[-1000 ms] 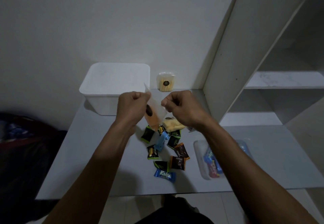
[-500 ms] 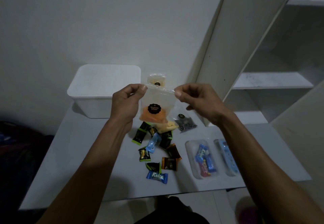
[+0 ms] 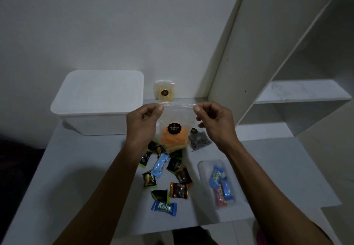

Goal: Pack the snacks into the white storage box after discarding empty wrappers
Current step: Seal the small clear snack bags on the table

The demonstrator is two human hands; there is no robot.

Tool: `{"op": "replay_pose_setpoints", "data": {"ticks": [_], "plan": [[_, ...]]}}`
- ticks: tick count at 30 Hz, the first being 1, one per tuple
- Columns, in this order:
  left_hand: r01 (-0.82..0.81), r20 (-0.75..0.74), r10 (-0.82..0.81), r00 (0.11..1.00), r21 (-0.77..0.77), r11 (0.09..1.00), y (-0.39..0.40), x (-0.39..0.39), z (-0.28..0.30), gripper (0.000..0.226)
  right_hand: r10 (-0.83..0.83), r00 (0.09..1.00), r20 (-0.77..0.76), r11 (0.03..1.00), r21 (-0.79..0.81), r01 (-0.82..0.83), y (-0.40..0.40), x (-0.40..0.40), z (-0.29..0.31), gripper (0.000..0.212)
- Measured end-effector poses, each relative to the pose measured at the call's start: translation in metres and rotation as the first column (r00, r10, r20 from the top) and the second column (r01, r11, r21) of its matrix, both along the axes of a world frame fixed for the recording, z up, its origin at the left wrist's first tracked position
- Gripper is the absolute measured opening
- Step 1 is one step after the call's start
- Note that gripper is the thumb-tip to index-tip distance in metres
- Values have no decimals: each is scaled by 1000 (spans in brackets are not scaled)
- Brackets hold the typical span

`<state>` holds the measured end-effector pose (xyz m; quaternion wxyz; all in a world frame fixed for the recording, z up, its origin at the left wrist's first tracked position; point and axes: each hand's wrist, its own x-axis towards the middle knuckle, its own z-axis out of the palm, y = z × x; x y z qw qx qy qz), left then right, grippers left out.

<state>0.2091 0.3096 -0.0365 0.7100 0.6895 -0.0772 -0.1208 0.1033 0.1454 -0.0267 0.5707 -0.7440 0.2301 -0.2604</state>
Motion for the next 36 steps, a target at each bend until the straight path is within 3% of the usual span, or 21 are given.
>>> {"op": "replay_pose_setpoints", "data": {"ticks": [12,16,19,36], "plan": [[-76,75,66,995,147,986,-147,101,-63,18,-168,984,-55,980,100,173,-130,111,-63,12],[-121,4,122,993,177,977,-191,133,-91,3,-224,970,-99,963,129,236,-168,153,-100,9],[-150,-74,162,984,140,979,-218,151,-112,10,-272,951,-146,948,131,291,-188,174,-126,12],[-203,-104,240,965,279,938,-277,199,-163,3,-368,895,-254,910,98,402,-232,231,-182,7]]}}
